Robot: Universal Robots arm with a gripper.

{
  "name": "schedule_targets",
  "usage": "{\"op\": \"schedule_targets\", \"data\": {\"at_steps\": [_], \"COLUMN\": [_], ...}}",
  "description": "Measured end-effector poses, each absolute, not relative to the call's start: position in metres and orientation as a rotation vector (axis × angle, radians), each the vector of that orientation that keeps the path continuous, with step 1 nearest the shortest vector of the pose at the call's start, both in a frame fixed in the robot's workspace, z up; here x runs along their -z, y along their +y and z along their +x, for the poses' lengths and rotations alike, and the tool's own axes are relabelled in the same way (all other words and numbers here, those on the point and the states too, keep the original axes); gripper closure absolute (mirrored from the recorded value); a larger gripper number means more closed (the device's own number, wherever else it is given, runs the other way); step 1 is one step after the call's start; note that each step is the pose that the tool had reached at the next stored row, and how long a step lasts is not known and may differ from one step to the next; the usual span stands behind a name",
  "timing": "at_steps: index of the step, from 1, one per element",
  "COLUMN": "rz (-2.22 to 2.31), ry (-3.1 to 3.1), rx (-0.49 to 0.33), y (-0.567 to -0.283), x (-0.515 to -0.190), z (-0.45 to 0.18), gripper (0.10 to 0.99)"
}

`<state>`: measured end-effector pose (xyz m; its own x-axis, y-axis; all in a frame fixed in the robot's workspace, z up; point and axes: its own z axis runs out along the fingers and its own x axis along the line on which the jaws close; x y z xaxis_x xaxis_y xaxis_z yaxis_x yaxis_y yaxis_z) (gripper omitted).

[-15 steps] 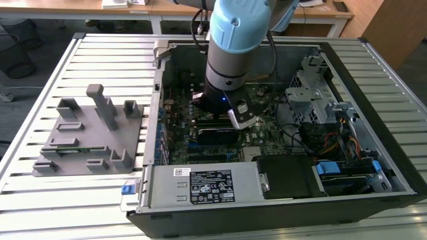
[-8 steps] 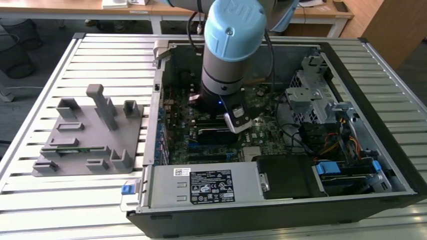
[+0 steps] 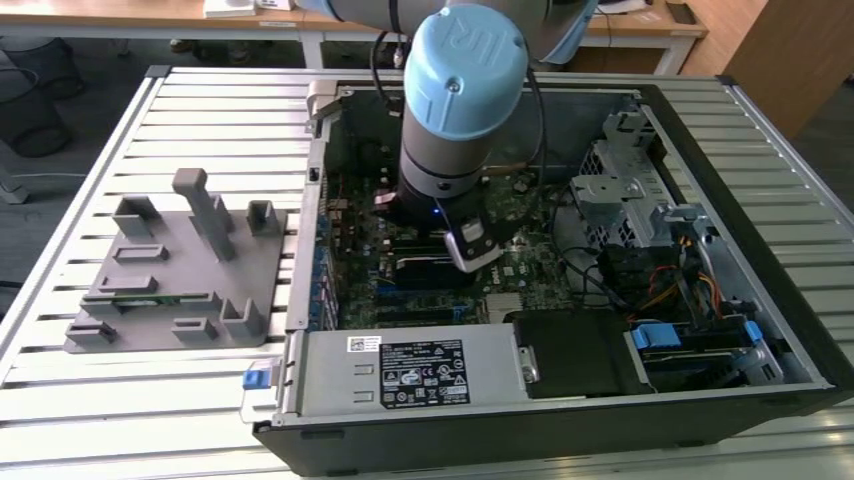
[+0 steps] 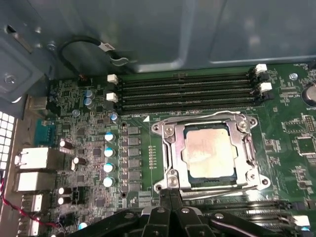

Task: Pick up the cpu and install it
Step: 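Install the second cpu locking lever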

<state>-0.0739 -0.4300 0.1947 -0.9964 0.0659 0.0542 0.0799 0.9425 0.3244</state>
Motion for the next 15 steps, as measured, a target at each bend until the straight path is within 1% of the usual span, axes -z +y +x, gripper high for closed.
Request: {"op": "schedule_targets", "data": {"at_steps": [15], "rz": [-0.114], "ry": [-3.045], "rx": [0.560], "y": [-0.4298], "x": [-0.1880], "z": [-0.0792], "gripper": [0.980]}}
